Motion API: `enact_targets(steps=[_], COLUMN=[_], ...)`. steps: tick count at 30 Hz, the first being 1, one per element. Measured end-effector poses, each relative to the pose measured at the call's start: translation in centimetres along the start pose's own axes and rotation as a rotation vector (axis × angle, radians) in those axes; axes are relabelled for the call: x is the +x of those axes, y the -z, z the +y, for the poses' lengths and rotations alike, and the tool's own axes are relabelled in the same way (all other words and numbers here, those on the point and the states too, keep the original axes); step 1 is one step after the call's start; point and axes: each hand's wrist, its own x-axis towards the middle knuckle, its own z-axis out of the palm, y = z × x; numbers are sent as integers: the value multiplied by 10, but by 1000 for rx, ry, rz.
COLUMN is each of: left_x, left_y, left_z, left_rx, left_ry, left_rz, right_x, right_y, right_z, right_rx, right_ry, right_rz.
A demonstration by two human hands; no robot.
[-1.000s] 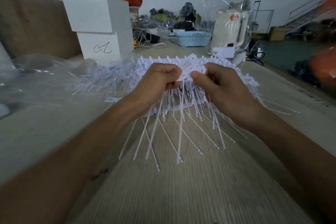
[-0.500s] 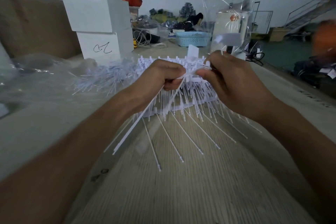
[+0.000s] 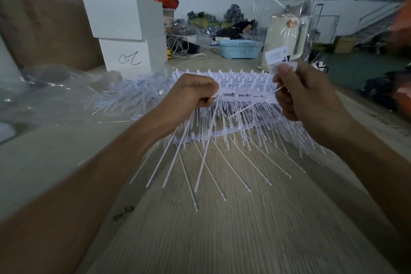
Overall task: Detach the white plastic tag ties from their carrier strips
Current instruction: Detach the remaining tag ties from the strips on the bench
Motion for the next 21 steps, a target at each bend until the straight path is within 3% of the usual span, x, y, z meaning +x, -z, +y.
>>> enact_targets(steps=[8, 17, 21], left_x=[1, -8, -10], left_y=[-5, -20, -27], left_z=[-8, -1, 1], left_rx=[6, 494, 447], left_ry=[45, -144, -130], left_rz=[-5, -174, -235], right_x=[-3, -3, -1], right_y=[-6, -17, -22], right_z=[0, -3, 1], right_rx=[-23, -183, -203], right_ry=[-47, 57, 82], right_rz=[-91, -83, -85])
